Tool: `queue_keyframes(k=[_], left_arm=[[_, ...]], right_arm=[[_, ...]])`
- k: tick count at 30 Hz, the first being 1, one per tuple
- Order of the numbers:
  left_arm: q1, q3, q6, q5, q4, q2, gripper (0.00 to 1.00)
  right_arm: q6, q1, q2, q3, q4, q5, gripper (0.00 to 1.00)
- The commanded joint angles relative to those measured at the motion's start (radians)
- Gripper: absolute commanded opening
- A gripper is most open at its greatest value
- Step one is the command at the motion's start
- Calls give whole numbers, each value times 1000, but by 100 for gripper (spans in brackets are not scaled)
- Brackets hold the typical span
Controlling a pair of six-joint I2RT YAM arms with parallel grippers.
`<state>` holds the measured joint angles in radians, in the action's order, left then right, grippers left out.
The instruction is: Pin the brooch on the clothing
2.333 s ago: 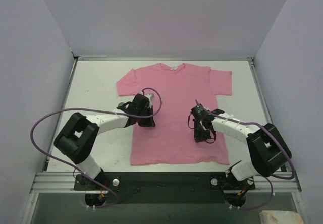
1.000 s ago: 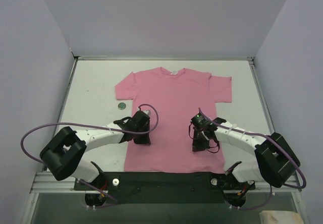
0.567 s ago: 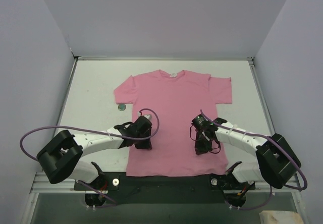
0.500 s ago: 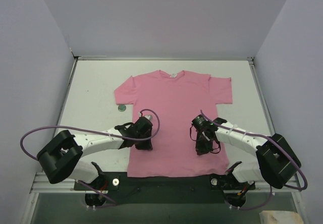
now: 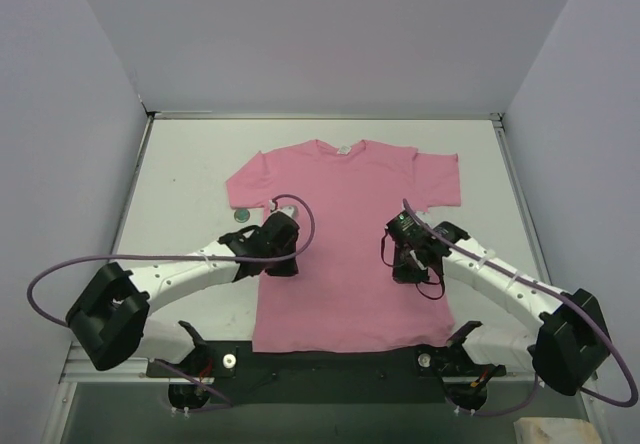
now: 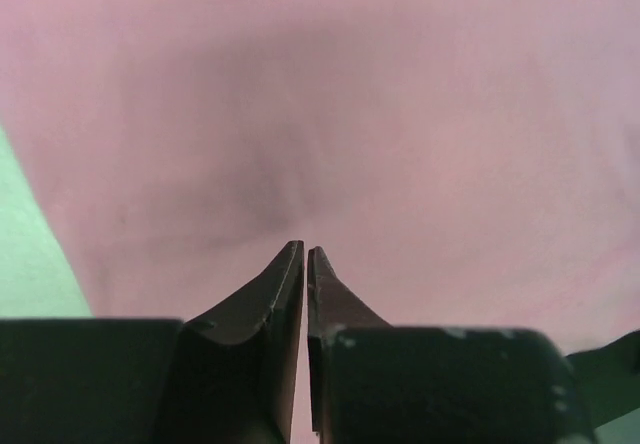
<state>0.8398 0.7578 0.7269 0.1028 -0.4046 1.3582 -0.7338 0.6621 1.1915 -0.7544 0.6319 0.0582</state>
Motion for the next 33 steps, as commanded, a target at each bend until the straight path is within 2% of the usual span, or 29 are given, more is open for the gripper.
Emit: queue_keyframes(k=[1, 5, 6, 8, 9, 10, 11, 13, 14, 17, 18, 21, 24, 26, 27, 33], left_arm=[[-131, 75, -92, -72, 71, -57, 19], [-261, 98, -135, -159, 142, -61, 30], [-316, 107, -135, -175, 145, -53, 36], [-378, 106, -138, -256, 193, -51, 38], [-404, 104, -136, -271, 203, -51, 44], [-460, 97, -135, -285, 213, -56, 49], [-484, 94, -132, -290, 228, -59, 51], [-571, 78, -113, -311, 257, -67, 62], [-606, 71, -103, -325, 269, -68, 64], [-729, 11, -42, -394, 352, -64, 65], [-752, -1, -25, -409, 372, -53, 66], [-864, -70, 40, -459, 473, -19, 66], [-947, -121, 95, -515, 564, 34, 67], [-972, -129, 100, -523, 587, 54, 68], [-985, -129, 95, -522, 592, 71, 68], [-999, -114, 42, -503, 582, 105, 68]], right_arm=[[86, 2, 2, -72, 31, 43, 0], [148, 4, 48, -131, -21, 7, 1], [161, 4, 59, -146, -38, -7, 2], [184, 4, 65, -160, -90, -47, 5], [195, 4, 71, -166, -112, -50, 6], [206, 2, 77, -181, -160, -96, 14], [221, 2, 85, -189, -184, -115, 26], [232, 2, 117, -218, -256, -168, 47], [237, 2, 146, -226, -279, -182, 51], [244, 4, 222, -264, -379, -267, 59], [251, 7, 241, -267, -412, -326, 65], [261, 13, 318, -301, -517, -377, 73], [280, 16, 413, -393, -543, -422, 76], [283, 19, 485, -466, -552, -446, 89], [289, 18, 509, -491, -552, -458, 100], [249, 19, 641, -588, -684, -563, 97]])
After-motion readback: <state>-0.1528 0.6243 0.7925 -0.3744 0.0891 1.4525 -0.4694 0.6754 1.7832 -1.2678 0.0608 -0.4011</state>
